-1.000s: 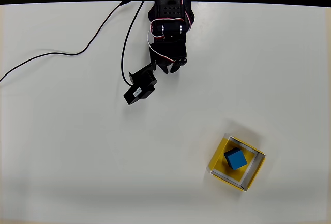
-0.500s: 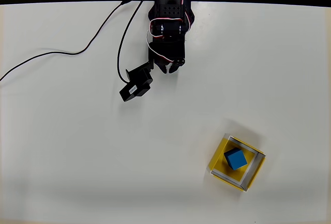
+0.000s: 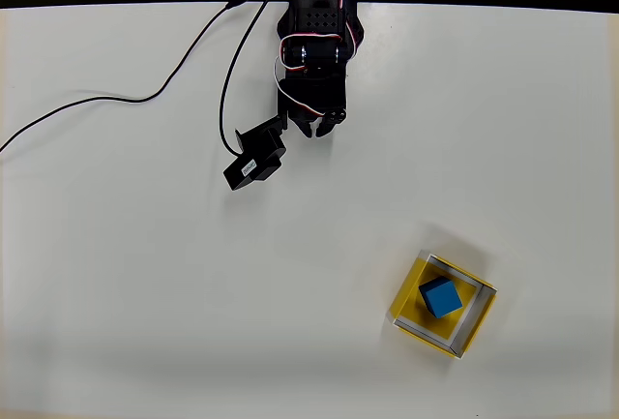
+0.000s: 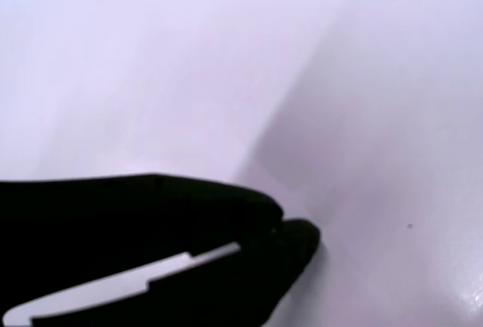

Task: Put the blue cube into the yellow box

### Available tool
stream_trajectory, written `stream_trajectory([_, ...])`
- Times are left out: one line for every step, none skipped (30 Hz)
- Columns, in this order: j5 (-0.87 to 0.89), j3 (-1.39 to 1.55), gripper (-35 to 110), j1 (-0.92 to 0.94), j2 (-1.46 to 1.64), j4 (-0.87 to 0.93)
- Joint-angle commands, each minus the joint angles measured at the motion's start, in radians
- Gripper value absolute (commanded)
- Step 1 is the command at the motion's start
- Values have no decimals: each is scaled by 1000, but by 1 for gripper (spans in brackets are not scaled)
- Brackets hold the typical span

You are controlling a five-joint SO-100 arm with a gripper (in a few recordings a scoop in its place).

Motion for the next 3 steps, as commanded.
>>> stream_trajectory([-18,28,0,-8,23,18])
stream_trajectory([-18,28,0,-8,23,18])
stream_trajectory([-18,28,0,-8,23,18])
